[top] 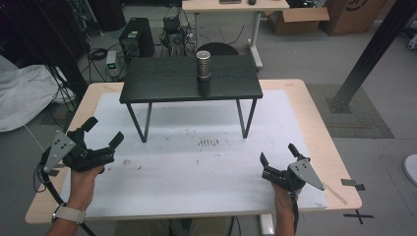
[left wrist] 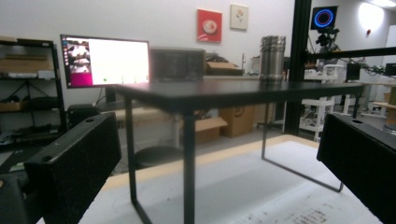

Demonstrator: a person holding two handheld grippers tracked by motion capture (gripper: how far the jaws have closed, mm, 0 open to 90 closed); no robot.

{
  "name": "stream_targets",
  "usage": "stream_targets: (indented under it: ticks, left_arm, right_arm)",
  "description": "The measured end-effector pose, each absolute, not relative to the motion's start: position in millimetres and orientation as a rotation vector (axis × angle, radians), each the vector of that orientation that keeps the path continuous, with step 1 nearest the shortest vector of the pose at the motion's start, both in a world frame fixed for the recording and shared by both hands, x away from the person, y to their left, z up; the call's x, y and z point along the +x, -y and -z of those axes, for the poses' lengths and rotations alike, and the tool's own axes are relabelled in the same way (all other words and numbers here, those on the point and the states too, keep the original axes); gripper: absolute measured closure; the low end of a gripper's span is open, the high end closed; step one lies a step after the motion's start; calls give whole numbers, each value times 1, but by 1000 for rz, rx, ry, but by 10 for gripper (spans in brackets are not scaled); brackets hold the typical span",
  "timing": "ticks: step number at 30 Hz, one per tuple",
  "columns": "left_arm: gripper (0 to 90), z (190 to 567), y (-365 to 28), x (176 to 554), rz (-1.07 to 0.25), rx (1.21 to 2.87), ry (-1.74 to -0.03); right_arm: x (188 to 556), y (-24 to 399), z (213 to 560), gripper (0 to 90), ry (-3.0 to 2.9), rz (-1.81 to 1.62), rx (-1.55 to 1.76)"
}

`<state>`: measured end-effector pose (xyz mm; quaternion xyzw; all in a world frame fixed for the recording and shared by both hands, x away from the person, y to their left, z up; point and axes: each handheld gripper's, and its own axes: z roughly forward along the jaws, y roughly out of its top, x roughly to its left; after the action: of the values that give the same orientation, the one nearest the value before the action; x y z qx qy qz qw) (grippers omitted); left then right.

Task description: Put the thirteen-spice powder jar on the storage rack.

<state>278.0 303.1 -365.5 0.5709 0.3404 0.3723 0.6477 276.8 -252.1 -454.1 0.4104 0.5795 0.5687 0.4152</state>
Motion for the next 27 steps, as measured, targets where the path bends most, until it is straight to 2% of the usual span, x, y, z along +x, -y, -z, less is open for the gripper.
stream_targets:
  ticks: [27]
  left_arm:
    - [2, 433, -324, 276, -866, 1341, -943]
  right_arm:
    - [277, 252, 454, 5, -1457, -1423, 1027]
